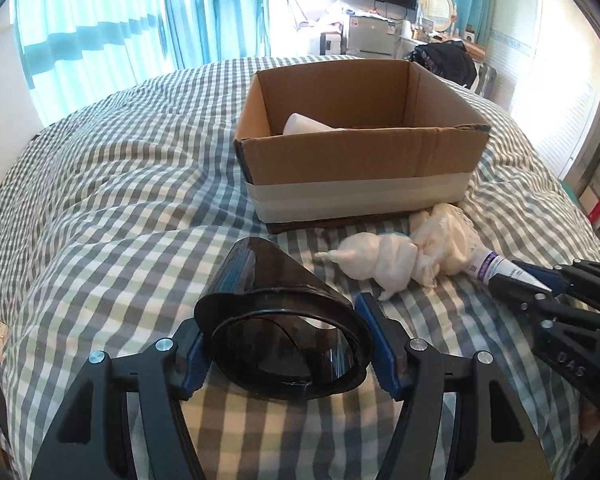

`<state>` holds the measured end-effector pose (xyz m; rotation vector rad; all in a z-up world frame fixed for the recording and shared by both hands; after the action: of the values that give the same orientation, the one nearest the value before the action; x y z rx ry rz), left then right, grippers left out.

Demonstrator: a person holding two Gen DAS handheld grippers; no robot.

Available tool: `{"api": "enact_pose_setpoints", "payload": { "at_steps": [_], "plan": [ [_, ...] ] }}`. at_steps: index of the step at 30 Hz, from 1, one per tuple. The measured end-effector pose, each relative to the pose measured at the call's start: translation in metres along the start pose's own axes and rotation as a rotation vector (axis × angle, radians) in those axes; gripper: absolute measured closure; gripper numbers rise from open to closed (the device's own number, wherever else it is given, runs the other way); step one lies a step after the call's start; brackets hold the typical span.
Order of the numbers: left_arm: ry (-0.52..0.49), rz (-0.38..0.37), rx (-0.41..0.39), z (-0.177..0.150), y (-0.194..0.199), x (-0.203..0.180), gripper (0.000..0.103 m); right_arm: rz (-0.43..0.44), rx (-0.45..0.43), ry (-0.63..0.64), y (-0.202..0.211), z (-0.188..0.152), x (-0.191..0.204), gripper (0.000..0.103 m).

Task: Organize objects
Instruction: 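Grasp the black goggles with the left tool while the right tool grasps the lotion tube, then lower the goggles and lotion tube into the box and open both tools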

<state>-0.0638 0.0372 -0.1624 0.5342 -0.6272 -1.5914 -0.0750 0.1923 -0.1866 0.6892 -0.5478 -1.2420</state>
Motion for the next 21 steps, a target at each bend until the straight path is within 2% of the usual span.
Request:
{"api": "enact_pose_setpoints", "payload": {
  "at_steps": [12, 21],
  "plan": [
    [-0.031, -0.003, -0.039, 0.008, 0.031, -0.017, 0.036, -0.021, -0.09, 0.013, 0.052, 0.006, 0.001, 0.081],
    [-0.019, -0.019, -0.095, 0.048, 0.05, -0.019, 0.036, -0.024, -0.194, 0.037, 0.093, 0.044, -0.001, 0.081]
  ]
}}
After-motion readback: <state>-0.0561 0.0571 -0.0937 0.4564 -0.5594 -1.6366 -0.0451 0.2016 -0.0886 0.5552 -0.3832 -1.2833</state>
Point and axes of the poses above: each gripper's, at about its wrist camera, not at the fingertips, and y roughly against the way its jaws point, x to its left, z to its top, the point moved 6 cm from there along -y, roughly the way its jaws point, and after that the axes turned 11 degrees about -x, right-handed, at the moved point
